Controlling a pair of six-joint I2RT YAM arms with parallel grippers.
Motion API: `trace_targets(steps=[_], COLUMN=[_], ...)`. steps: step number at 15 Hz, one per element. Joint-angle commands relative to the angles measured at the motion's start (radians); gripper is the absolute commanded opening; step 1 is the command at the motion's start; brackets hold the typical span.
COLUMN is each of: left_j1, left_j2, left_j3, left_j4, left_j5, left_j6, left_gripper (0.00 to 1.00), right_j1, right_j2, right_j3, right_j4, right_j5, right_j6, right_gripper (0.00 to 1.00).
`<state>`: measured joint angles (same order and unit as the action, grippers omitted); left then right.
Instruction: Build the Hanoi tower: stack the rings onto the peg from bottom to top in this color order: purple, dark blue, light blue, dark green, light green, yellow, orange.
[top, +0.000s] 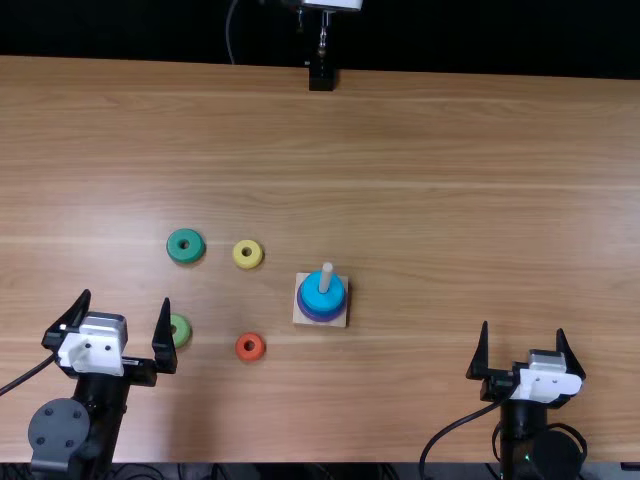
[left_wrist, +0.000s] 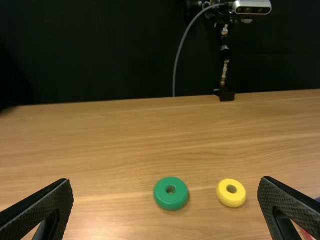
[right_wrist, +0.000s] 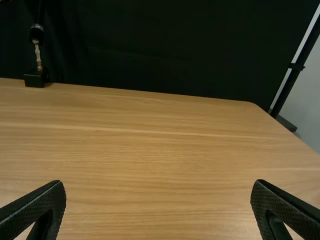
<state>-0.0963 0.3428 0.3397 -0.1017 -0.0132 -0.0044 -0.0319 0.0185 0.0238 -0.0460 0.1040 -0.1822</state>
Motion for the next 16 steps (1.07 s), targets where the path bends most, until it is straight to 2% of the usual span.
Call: trace_targets(steps=[1,2,3,4,6,9,12,13,14,15,16], left_j1=[0.015,0.012,0.007,0.009,0.009,0.029,0.03,0.029,0.023,0.018,0.018], left_j2=[-0.004,0.007,0.012,0.016,0.05,0.144,0.363,0.44,0.527,0.605,0.667], left_j3=[0.067,0.101,0.111,0.111,0.113,0.193,0.265,0.312,0.367,0.427,0.484], left_j4=[-0.001,-0.003,-0.003,-0.001,0.0,0.035,0.065,0.065,0.059,0.052,0.032], left_j5=[-0.029,-0.051,-0.073,-0.088,-0.09,-0.095,-0.092,-0.084,-0.075,-0.042,0.044], left_j6=[0.106,0.212,0.29,0.325,0.332,0.319,0.304,0.269,0.214,0.163,0.133], left_gripper=[1.0,1.0,1.0,1.0,1.0,1.0,1.0,1.0,1.0,1.0,1.0], right_j1=[-0.003,-0.003,-0.003,-0.003,-0.003,-0.005,-0.003,-0.003,-0.003,-0.003,-0.005], right_j2=[-0.019,-0.019,-0.019,-0.019,-0.019,-0.019,-0.019,-0.019,-0.019,-0.019,-0.019], right_j3=[-0.009,-0.009,-0.009,-0.009,-0.009,-0.009,-0.009,-0.009,-0.009,-0.009,-0.009], right_j4=[0.003,0.003,0.003,0.003,0.003,0.003,0.003,0.003,0.003,0.003,0.003], right_j5=[-0.008,-0.008,-0.008,-0.008,-0.008,-0.008,-0.008,-0.008,-0.008,-0.008,-0.008], right_j6=[0.0,0.0,0.0,0.0,0.0,0.0,0.0,0.0,0.0,0.0,0.0], right_gripper=[1.0,1.0,1.0,1.0,1.0,1.0,1.0,1.0,1.0,1.0,1.0])
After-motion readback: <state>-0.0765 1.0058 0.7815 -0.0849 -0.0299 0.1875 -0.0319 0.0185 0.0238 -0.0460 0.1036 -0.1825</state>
